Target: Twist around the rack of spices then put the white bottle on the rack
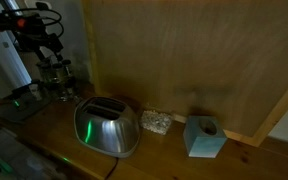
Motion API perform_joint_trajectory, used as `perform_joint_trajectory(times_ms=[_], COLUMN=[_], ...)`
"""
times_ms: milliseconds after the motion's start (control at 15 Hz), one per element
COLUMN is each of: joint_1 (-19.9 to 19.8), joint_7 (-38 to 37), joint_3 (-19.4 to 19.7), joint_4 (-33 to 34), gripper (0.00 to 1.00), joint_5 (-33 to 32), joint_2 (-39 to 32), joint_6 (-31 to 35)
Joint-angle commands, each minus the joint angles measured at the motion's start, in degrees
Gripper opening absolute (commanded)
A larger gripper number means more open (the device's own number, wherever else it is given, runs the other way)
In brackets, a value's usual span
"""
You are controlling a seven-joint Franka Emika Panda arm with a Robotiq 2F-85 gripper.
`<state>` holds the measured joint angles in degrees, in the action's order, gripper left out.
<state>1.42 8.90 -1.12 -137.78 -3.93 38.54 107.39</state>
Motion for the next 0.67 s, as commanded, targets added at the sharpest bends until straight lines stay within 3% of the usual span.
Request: perform_joint_trajectory(times_ms=[0,467,600], joint_1=[0.64,0.64,2.19], joint_7=[-0.34,-0.34,-0.67], joint_3=[0.47,0.47,0.44], joint_4=[0.12,0.12,3.40], gripper=[1.00,1.00,1.00], joint_5=[-0.35,-0.35,3.48], joint_2=[-0.04,-0.04,-0.06], joint_6=[-0.12,-0.12,-5.62])
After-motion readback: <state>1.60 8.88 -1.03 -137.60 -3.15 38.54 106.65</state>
